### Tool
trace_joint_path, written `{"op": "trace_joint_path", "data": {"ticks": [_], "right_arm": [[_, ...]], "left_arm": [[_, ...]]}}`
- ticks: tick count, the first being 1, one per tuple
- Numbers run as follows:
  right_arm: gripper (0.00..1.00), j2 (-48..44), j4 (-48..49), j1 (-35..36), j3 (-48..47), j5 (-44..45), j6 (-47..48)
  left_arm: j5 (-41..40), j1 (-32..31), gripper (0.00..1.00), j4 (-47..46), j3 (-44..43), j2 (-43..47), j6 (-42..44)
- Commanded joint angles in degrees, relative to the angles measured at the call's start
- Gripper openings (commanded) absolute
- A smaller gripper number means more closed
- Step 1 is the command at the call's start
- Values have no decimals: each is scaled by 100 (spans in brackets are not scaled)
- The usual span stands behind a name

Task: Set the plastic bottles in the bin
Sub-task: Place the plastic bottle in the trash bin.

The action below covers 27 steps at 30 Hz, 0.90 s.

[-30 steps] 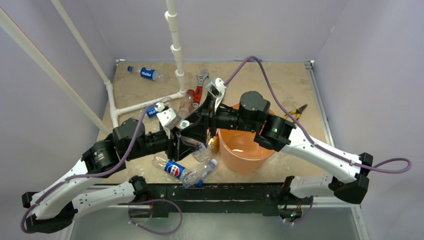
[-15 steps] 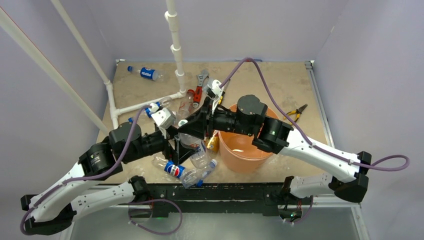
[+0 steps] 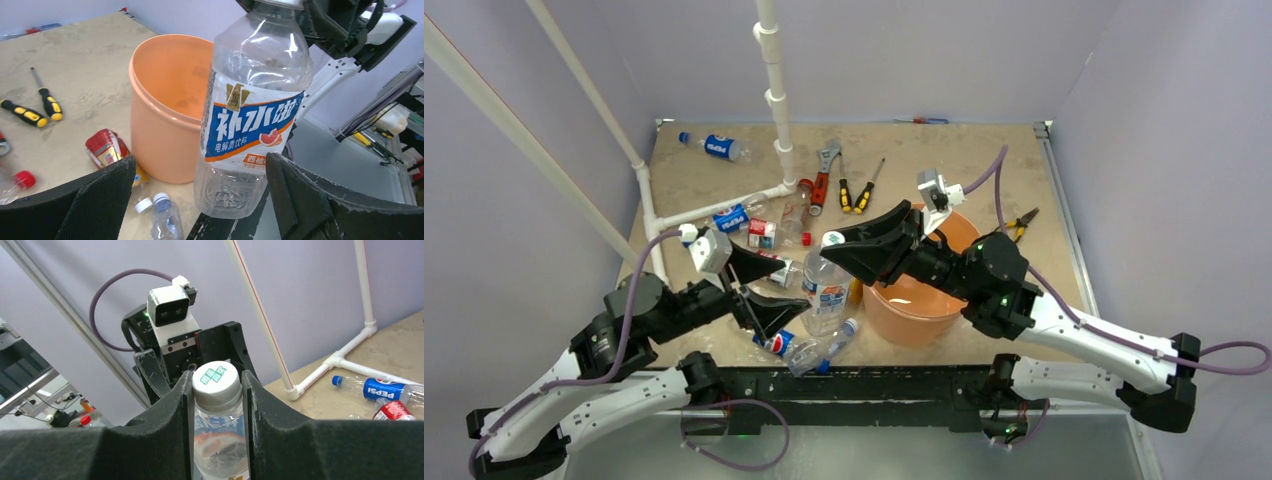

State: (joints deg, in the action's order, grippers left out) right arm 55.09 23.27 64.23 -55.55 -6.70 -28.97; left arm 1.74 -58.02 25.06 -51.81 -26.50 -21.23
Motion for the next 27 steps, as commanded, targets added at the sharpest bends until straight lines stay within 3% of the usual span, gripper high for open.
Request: {"op": "trace_joint_path", "data": {"ticks": [1, 15, 27], "right_arm": [[0, -31, 1179, 29, 193, 103, -517], [0, -95, 1642, 29, 580, 696, -716], [0, 282, 1731, 29, 380, 1120, -985]], "left_arm": [[503, 19, 98, -746, 255, -209, -127], [627, 19, 99, -1936, 900, 578, -246], [1022, 19, 99, -2645, 892, -218, -541]]}}
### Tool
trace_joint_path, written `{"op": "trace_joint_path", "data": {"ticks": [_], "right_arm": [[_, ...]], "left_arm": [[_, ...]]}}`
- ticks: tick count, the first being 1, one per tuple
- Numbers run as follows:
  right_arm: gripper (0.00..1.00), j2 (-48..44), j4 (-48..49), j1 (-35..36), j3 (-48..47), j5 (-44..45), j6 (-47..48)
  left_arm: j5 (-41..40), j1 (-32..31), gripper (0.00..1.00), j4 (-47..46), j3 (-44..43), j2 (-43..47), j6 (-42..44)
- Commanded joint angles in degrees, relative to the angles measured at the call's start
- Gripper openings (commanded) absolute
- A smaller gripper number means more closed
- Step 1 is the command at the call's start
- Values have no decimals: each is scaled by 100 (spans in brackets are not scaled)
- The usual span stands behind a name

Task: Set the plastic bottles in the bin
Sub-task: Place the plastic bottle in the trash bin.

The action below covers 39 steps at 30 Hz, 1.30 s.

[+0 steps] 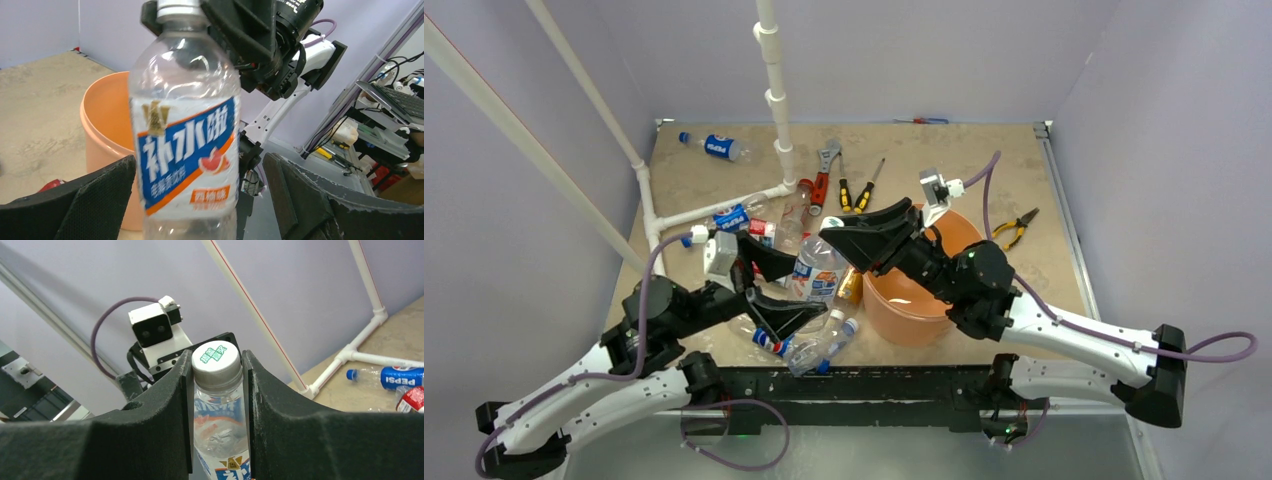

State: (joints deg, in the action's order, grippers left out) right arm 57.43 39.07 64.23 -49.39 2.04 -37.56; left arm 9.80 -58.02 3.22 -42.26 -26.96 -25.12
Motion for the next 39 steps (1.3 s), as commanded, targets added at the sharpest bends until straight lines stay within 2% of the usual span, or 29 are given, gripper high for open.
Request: {"op": "trace_joint_path", "data": {"ticks": [1, 6, 7, 10, 14, 15, 17, 18, 19, 22, 24, 25, 27, 30, 35, 39], "right_arm": [[0, 49, 150, 29, -238, 252, -131], [0, -12, 191, 29, -194, 297, -217], [0, -47, 205, 33, -163, 348, -252], [0, -186, 204, 29, -70, 442, -295], [0, -241, 61, 29, -36, 280, -252], [0, -241, 17, 31, -44, 188, -219], [0, -209, -257, 29, -206, -151, -107], [0, -186, -628, 30, -356, -190, 30], [10, -187, -990, 29, -508, -329, 142], [59, -433, -1668, 28, -693, -410, 397], [86, -708, -2150, 26, -782, -640, 439], [93, -801, -2461, 28, -916, -585, 514], [96, -851, -3166, 27, -1327, -606, 711], [96, -703, -4145, 26, -2009, -612, 825], [92, -382, -4782, 28, -2406, -780, 799], [92, -142, -4915, 24, -2407, -754, 719]], "left_arm": [[199, 19, 100, -441, -83, -218, -139], [119, 19, 100, -333, -73, -430, -116], [123, 19, 97, -230, -72, -471, -108], [193, 19, 79, -76, -12, -520, -136], [263, 19, 33, 37, -18, -532, -142], [245, 19, 24, 115, -73, -549, -117], [265, 19, 16, 243, -175, -557, -49], [266, 19, 15, 289, -210, -552, -31], [272, 19, 14, 356, -238, -529, -2], [286, 19, 13, 525, -302, -434, 90], [401, 18, 13, 667, -340, -396, 200], [473, 19, 13, 748, -380, -398, 265], [600, 19, 14, 926, -469, -433, 399], [728, 19, 14, 1216, -675, -565, 628], [848, 19, 15, 1341, -870, -695, 847], [867, 19, 15, 1337, -911, -731, 885]]}}
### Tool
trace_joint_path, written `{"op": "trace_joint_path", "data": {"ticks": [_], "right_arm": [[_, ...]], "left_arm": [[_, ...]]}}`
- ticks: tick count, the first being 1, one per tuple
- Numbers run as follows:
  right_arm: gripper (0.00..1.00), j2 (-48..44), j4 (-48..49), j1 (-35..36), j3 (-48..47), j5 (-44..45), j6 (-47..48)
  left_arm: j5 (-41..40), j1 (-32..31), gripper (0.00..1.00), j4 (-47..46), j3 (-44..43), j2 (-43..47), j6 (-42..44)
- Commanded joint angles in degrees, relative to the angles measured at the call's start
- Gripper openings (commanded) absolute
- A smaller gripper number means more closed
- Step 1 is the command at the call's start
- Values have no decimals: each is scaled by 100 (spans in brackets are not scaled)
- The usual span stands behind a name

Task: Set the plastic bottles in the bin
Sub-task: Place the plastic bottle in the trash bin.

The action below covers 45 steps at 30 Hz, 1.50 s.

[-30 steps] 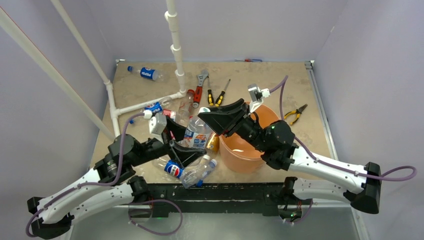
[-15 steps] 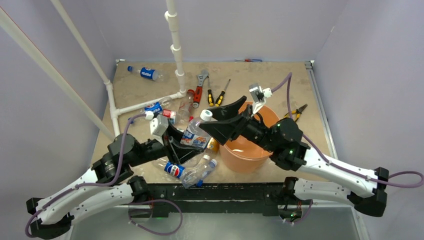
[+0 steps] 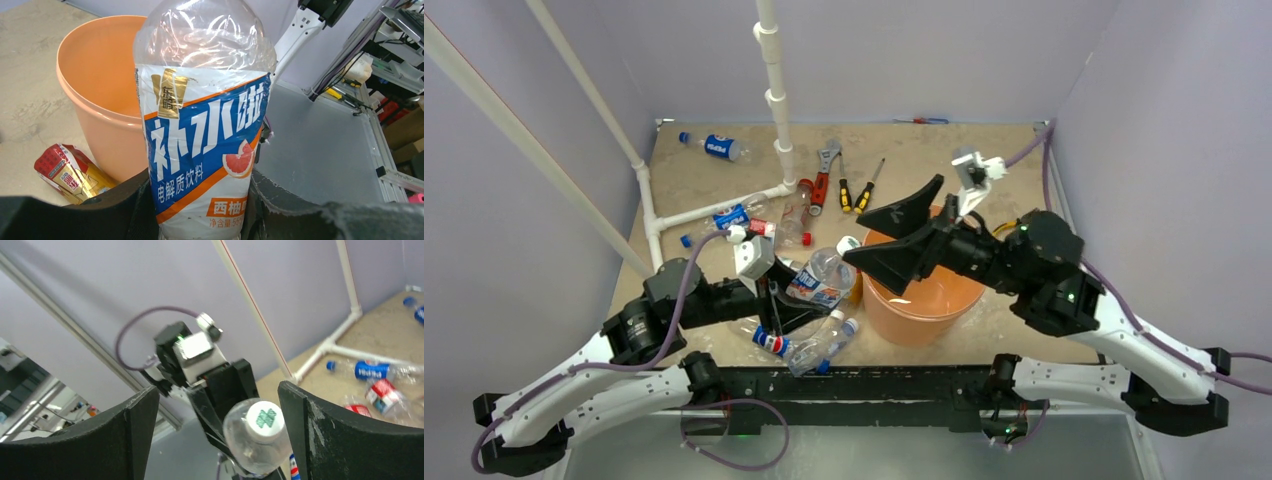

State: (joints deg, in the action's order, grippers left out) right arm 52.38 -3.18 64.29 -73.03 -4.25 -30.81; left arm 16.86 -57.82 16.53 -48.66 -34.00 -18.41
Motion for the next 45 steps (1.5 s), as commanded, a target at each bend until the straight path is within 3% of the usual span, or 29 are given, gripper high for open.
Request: {"op": "trace_joint_path", "data": {"ticks": [1, 13, 21, 34, 38, 41, 42, 43, 45], "right_arm": [[91, 383, -694, 15, -22, -120, 26], [64, 504, -602, 21, 141, -210, -130], [66, 13, -281, 20, 465, 151, -273], [55, 124, 63, 22, 602, 16, -386], [44, 162, 111, 19, 632, 1, -404], [24, 129, 159, 17, 679, 3, -402], [2, 112, 163, 14, 696, 22, -408], [0, 81, 149, 17, 713, 74, -413], [0, -17, 180, 21, 779, 181, -409]], "left_arm": [[171, -1, 15, 12, -294, -42, 215], [230, -1, 12, 4, -331, -23, 200], [213, -1, 12, -7, -278, 17, 180], [256, -1, 12, -119, -239, -28, 145], [268, -1, 12, -129, -231, -37, 145], [262, -1, 12, -124, -228, -37, 138], [252, -1, 15, -124, -222, -37, 130], [225, -1, 21, -120, -221, -37, 109], [120, -1, 47, -64, -227, -45, 68]]}}
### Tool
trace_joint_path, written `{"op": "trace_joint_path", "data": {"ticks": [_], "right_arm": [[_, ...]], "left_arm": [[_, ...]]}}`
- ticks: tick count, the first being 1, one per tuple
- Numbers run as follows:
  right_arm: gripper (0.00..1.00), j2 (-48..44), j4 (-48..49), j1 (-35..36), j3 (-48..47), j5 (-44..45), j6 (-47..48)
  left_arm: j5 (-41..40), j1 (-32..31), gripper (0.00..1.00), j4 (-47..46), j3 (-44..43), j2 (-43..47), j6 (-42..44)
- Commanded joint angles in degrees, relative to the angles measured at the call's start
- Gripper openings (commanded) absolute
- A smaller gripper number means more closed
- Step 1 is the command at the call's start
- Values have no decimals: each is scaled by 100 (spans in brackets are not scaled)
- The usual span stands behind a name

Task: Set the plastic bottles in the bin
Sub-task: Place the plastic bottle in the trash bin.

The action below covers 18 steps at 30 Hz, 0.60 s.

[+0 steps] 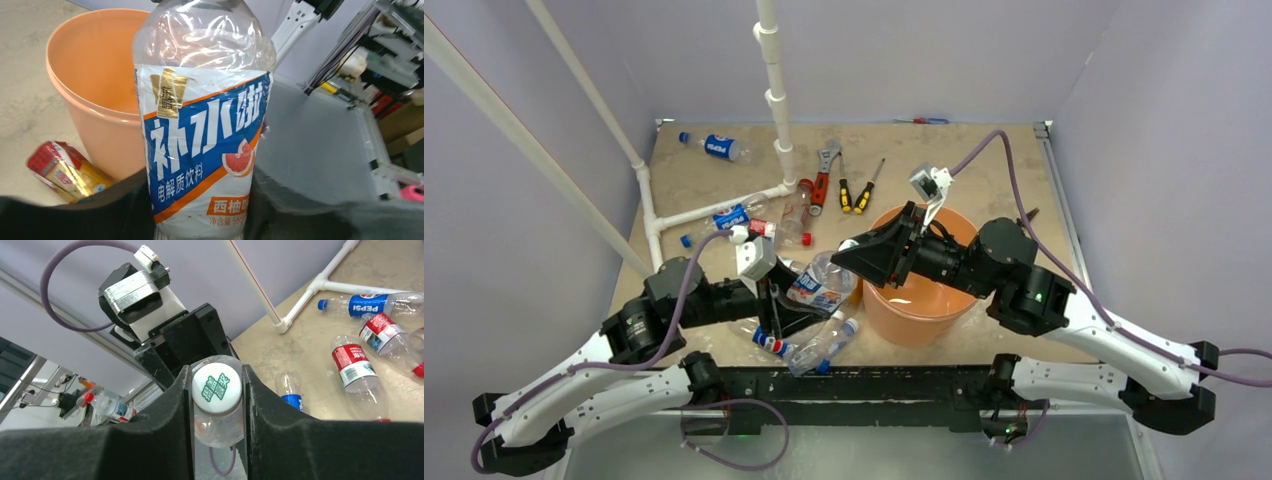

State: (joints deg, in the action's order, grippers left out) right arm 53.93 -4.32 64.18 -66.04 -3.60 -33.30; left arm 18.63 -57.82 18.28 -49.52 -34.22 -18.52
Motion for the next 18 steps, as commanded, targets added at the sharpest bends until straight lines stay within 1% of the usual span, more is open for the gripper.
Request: {"op": "trace_joint_path", "data": {"ticks": [1, 2, 3, 7, 10, 14, 18], "right_arm": [[0, -259, 341, 33, 127, 244, -148], [0, -364, 387, 33, 186, 333, -124], [0, -464, 398, 33, 241, 429, -102], [0, -877, 378, 29, 246, 825, 1], [0, -1270, 236, 33, 145, 1210, 212], [0, -2012, 321, 33, 269, 1711, 312], [0, -2395, 336, 30, 178, 2407, 665]], "left_arm": [[-157, -1, 63, -199, -163, -24, 46], [-321, -1, 72, -123, -177, -12, 12], [-484, -1, 79, -64, -199, 9, -31], [-1001, -1, 95, -27, -135, 327, -81], [-1328, -1, 99, -249, 19, 627, -123], [-1720, -1, 99, -510, 159, 811, -174], [-2171, -1, 99, -758, 363, 930, -251]]}}
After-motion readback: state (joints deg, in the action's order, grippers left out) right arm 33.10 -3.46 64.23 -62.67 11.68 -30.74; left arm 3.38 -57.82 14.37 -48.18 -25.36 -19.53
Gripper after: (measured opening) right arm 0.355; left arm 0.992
